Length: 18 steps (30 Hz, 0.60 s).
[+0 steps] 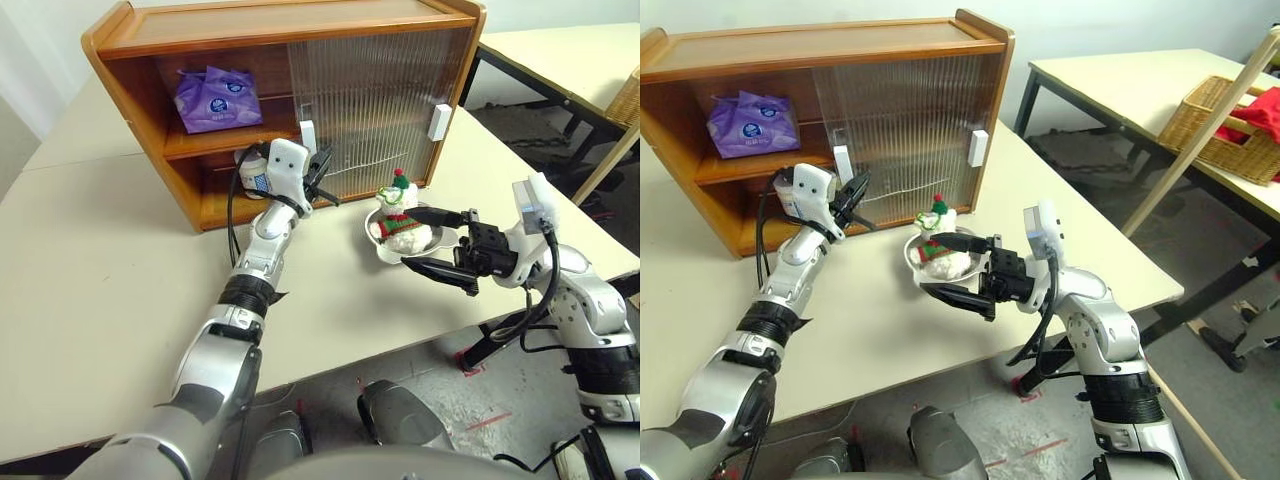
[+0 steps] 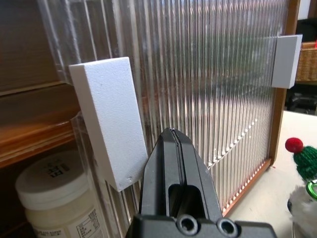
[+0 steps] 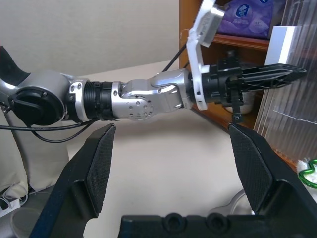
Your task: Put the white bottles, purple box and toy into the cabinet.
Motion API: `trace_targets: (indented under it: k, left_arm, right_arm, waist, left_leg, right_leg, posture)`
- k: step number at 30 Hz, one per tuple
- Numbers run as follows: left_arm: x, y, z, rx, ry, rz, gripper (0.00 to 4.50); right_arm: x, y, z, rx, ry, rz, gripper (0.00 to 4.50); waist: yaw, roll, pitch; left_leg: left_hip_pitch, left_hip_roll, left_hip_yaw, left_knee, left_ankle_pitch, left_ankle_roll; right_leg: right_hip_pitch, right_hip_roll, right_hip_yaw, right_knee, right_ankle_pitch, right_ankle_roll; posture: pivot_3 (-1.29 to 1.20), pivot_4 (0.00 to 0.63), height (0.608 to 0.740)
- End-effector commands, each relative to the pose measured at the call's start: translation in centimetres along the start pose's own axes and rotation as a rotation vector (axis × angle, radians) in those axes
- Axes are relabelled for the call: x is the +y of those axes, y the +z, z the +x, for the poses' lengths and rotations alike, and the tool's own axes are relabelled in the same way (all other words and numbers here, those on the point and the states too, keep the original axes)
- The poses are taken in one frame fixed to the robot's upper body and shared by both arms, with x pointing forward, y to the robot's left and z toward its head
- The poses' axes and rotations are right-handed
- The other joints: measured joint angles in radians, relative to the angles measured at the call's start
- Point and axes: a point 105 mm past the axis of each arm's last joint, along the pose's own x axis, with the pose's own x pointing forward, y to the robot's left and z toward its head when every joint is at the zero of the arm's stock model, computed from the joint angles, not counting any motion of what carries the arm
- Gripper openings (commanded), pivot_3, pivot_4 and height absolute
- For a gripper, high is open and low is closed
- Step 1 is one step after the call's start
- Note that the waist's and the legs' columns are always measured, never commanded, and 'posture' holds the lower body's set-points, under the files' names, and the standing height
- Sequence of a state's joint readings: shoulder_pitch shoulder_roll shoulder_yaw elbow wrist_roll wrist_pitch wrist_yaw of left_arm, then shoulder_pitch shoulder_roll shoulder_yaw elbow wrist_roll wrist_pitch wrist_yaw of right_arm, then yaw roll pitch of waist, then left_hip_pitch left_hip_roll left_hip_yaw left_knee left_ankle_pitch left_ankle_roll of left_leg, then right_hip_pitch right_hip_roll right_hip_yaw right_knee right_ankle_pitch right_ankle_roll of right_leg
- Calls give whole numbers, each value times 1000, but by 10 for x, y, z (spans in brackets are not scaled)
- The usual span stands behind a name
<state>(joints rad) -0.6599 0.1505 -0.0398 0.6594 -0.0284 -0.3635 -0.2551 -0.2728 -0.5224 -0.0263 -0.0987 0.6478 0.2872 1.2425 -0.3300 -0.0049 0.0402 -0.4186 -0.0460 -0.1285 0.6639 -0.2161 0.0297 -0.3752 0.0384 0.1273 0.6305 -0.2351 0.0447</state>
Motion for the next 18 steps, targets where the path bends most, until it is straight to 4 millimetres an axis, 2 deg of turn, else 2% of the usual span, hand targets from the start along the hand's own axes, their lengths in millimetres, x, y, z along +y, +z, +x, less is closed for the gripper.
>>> trace_targets:
  k: [1, 11, 18]
  left_arm:
    - [26, 7, -9, -18, 105, 19, 21]
    - [49, 6, -21, -2, 181, 47, 21]
    - [62, 8, -31, 2, 225, 67, 21]
  right_arm:
    - [0, 0, 1, 14, 10, -9, 4500]
    - [1, -1, 1, 22, 21, -1, 4500]
    - [2, -1, 0, 25, 22, 2, 4500]
  waist:
    - [-1, 0, 0]
    - [-3, 0, 1]
    - [-3, 0, 1]
  left_leg:
    - [0, 0, 0, 0, 0, 0]
    - [1, 0, 0, -1, 1, 0]
    - [1, 1, -1, -1, -2, -7]
  right_leg:
    - [0, 0, 0, 0, 0, 0]
    - [-1, 0, 0, 0, 0, -1]
    - [-1, 0, 1, 1, 1, -3]
  posture:
    - [-334, 30, 740]
    - [-324, 38, 740]
    - [-319, 42, 740]
